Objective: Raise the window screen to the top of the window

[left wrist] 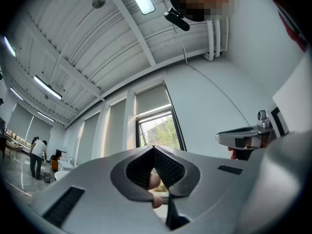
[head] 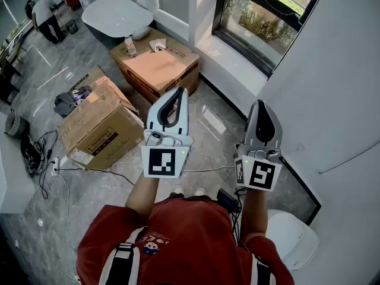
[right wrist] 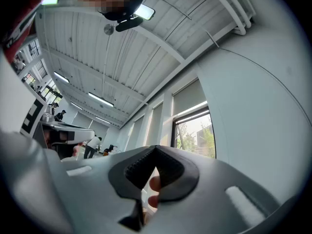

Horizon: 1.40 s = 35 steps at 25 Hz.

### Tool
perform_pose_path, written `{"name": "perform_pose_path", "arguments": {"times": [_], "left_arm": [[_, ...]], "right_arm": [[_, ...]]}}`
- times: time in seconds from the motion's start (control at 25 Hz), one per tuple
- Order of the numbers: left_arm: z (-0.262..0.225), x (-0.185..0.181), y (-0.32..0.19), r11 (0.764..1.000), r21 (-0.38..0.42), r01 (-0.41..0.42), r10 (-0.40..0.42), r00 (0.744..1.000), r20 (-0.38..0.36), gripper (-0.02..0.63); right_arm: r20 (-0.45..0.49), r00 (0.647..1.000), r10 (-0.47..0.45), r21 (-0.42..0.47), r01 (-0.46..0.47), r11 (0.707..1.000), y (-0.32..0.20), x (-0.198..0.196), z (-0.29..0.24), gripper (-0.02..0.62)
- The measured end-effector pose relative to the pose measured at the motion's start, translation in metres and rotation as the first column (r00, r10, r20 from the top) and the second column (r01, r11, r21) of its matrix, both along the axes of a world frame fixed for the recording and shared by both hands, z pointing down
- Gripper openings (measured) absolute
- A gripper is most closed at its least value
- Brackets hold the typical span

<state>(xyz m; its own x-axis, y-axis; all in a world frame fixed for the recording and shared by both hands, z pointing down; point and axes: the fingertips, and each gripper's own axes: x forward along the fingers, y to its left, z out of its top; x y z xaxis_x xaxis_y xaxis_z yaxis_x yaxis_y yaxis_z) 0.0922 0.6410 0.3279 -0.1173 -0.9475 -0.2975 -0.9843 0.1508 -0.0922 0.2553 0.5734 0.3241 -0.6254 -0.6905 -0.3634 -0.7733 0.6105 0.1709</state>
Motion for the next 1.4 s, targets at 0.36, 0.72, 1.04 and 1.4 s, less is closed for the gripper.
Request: {"name": "perform_pose_path", "arguments": {"times": [0.36, 0.72, 1.04, 1.4], "left_arm": [[-0.001, 0.006, 0.003, 1.000, -0.008, -0.019, 0.019, 1.000, 0.011, 0.006], [0.005, 0.031, -0.008, 0.998, -0.041, -0.039, 0.039, 0.999, 0.005, 0.006], [0.016, 0.060, -0.016, 0.998, -0.064, -0.026, 0.025, 1.000, -0.013, 0.006], [0.023, 0.063, -0.020, 0.996, -0.084, 0.020, -0.021, 1.000, -0.020, 0.006]], "right_arm": [[0.009, 1.000, 0.025, -0.017, -0.025, 1.000, 0.001, 0.010, 0.000, 0.009], [0.044, 0.999, 0.019, -0.055, -0.017, 0.998, -0.005, 0.032, 0.008, 0.009], [0.080, 0.997, 0.001, -0.087, 0.006, 0.996, -0.015, 0.064, 0.024, 0.009], [0.085, 0.996, -0.041, -0.099, 0.049, 0.994, -0.028, 0.068, 0.033, 0.009]]}}
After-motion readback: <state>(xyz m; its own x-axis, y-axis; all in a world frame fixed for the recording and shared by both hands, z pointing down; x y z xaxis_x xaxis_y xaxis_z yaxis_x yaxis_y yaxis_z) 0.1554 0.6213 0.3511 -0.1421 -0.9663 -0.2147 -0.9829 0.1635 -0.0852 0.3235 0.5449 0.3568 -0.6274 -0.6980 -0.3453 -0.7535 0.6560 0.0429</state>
